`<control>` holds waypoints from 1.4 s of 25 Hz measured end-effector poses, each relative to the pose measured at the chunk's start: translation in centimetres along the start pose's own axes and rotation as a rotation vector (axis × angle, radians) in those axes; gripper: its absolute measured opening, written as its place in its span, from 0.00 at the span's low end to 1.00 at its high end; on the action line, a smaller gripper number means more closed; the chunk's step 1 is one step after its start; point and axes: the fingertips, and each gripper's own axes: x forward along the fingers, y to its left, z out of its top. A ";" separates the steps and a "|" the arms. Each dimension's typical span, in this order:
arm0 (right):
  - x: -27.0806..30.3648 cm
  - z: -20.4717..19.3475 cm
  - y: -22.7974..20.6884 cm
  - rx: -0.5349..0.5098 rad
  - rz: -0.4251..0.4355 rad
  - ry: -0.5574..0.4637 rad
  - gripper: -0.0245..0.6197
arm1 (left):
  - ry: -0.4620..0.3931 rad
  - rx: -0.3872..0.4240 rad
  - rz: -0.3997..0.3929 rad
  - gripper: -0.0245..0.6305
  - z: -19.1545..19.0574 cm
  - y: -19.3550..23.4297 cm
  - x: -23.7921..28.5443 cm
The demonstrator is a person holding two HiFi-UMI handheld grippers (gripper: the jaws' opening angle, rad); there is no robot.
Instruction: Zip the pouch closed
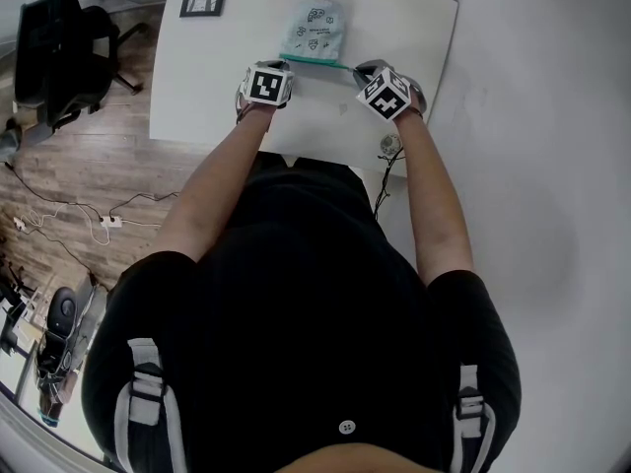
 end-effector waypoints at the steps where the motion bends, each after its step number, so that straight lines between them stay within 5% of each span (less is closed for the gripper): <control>1: -0.1 -0.1 0.1 0.005 0.003 0.000 0.05 | -0.001 -0.001 -0.002 0.05 -0.1 -0.1 0.1; 16: 1.0 -1.1 1.6 0.027 0.014 0.022 0.12 | 0.061 0.030 -0.006 0.15 -2.5 1.0 -1.4; 22: -0.2 -1.7 2.0 0.073 0.000 -0.008 0.18 | -0.052 0.045 -0.097 0.16 -2.3 0.5 -4.5; 27: -3.9 1.4 2.7 0.190 -0.036 -0.189 0.18 | -0.228 0.105 -0.183 0.17 0.1 -0.5 -10.0; 35: -14.9 11.4 5.4 0.233 -0.110 -0.673 0.10 | -0.527 0.158 -0.266 0.11 5.2 -3.8 -20.7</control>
